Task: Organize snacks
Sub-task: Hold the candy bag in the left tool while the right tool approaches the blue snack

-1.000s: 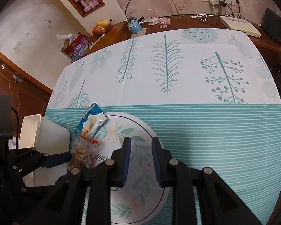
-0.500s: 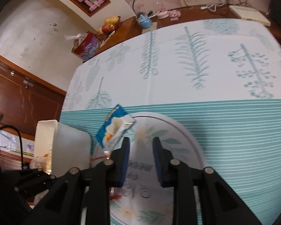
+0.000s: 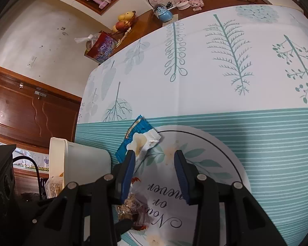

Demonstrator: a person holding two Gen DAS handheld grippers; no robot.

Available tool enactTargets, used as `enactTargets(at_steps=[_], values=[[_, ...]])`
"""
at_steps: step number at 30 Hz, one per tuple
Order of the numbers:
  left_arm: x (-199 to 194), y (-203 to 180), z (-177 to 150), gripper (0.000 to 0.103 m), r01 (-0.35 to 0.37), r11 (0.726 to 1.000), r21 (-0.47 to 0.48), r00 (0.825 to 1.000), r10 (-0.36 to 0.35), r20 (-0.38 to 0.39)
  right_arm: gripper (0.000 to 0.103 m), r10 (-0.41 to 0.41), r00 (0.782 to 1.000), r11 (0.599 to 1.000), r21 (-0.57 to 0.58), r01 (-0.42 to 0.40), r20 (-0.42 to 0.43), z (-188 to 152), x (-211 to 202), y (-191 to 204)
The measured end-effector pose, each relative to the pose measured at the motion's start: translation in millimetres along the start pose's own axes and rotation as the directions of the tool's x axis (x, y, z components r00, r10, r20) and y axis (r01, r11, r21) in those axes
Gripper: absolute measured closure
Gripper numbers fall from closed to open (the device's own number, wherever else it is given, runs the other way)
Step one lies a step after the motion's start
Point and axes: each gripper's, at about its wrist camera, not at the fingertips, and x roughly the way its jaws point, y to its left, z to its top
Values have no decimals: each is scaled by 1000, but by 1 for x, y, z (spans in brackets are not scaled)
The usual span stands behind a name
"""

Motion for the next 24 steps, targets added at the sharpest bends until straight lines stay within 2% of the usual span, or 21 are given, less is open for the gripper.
enactTargets(at_steps=[5,10,19,21,22,24], values=[[5,-10,2,51,-47,999,10,999,47,-8,63,18,1000,1000,-9,-18,-5,1,2,1],[9,-15,5,50,-88,996,11,996,88,-14,58,49,999,999,-13,-49,-9,2,2,1],[18,-25,12,46,-155,988,-13,988,154,-20,57,56,998,998,38,-56,-24,4,1,-15],[19,-28,15,47,-140,990,-10,990,139,-19,57,52,998,998,42,-51,-23,4,-1,-17],[23,-29,16,49,-102,995,-17,994,102,-40,57,53,998,998,45,-52,-21,4,-2,-19],[29,-26,15,57,-83,996,-43,994,80,-76,57,58,998,997,51,-57,-20,5,-3,-21]])
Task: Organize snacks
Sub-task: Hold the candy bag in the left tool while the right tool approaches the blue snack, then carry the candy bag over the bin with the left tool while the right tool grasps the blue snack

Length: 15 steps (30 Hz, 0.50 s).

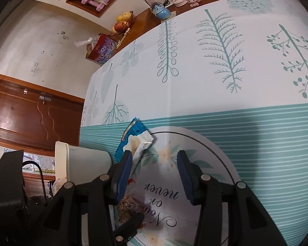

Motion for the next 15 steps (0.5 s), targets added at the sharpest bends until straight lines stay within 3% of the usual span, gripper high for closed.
enactTargets(at_steps=[10,15], values=[[-6,7,-4,64,4,1000,8,999,-5,32,57,-2,1000,1000,-17,2,-8,-1,0,1],[-21,10,-20,64,54,998,30,997,-56,51,57,12,1000,999,-34,-11,3,0,-1,5]])
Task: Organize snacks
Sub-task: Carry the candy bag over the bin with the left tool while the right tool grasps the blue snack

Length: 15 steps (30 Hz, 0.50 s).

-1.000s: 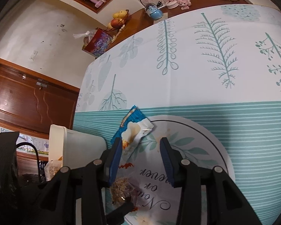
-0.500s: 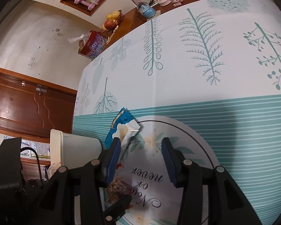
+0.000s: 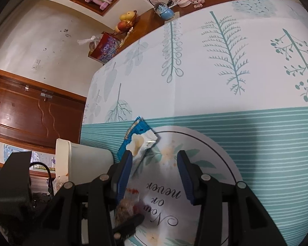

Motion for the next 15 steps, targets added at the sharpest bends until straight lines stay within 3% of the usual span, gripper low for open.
enactTargets(at_steps=[6,15], values=[[-30,15,-13,64,56,998,21,996,-57,65,44,11,1000,999,-53,-11,11,0,3,8],[-78,37,-37,64,112,993,46,977,-118,179,44,0,1000,988,-154,3,18,-2,17,24]])
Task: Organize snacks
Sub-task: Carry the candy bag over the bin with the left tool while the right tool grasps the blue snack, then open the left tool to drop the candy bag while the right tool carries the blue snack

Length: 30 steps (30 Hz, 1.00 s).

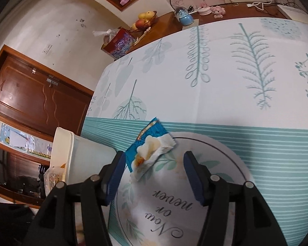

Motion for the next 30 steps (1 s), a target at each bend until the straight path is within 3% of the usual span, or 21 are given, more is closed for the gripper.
enactTargets(at_steps=[9,17,23,27,29,30], values=[[-51,32,-17,64,16,997,-80,990,-4,142,44,-100,995,995,0,100,-13,-3,7,12],[-66,85,-45,64,-62,985,-164,970,98,222,44,-206,978,978,-50,205,-33,-4,18,33],[-75,121,-77,64,-97,970,-221,955,153,253,43,-328,944,937,-134,323,-20,-8,29,52],[-68,138,-91,64,-97,965,-244,956,158,248,44,-399,917,899,-187,396,21,-12,35,61],[-63,142,-98,64,-94,965,-243,959,154,238,50,-433,900,874,-222,433,51,-17,38,65],[-59,143,-100,64,-96,966,-241,960,154,235,61,-445,893,860,-245,448,72,-20,39,68]])
